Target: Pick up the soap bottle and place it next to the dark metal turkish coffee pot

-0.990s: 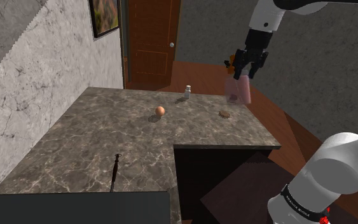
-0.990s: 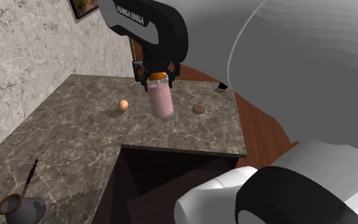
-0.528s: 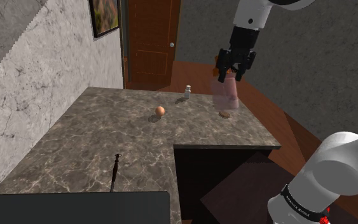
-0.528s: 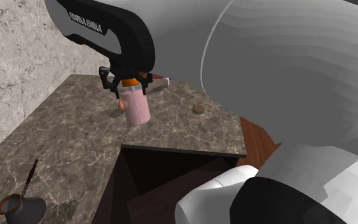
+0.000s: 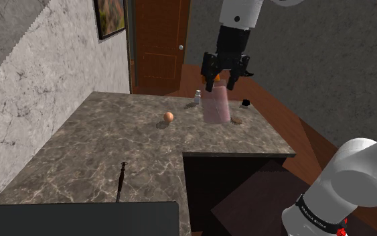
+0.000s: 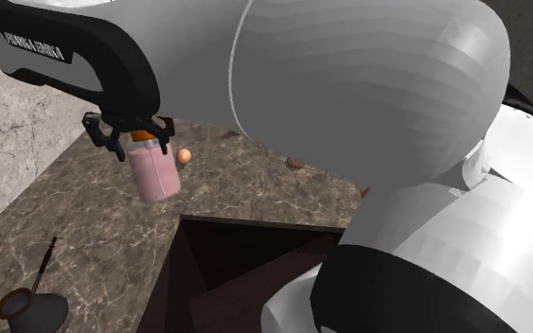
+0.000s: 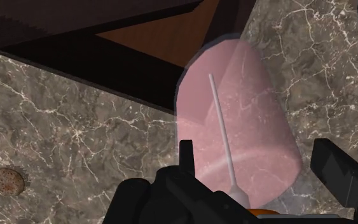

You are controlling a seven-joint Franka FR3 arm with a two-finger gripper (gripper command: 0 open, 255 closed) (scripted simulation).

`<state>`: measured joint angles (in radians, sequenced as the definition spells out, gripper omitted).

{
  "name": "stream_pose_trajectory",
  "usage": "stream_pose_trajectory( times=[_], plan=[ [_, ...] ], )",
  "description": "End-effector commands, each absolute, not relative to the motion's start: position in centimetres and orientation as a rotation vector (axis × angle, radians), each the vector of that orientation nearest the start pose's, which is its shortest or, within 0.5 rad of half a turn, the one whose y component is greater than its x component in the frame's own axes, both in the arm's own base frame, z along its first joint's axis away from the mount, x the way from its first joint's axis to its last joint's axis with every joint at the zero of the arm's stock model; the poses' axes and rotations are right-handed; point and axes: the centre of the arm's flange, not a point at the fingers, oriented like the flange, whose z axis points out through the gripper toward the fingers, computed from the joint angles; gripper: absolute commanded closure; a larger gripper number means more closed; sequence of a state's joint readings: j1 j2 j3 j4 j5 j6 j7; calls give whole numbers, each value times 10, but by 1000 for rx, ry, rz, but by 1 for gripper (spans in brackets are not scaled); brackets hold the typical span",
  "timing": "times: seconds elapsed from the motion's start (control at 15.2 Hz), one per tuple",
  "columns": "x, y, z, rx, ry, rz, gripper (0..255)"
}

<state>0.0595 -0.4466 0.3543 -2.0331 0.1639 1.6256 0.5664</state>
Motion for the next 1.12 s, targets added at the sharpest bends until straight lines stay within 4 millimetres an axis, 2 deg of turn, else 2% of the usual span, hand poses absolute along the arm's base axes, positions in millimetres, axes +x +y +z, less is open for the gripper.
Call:
stream_pose_trajectory(
  times=[0.0, 0.73, 1.06],
  plan=[
    [367, 240, 613, -3108, 300, -12, 255],
    [371, 384, 613, -3108, 300, -12, 255],
    [371, 384, 587, -3108, 300, -12, 255]
  ],
)
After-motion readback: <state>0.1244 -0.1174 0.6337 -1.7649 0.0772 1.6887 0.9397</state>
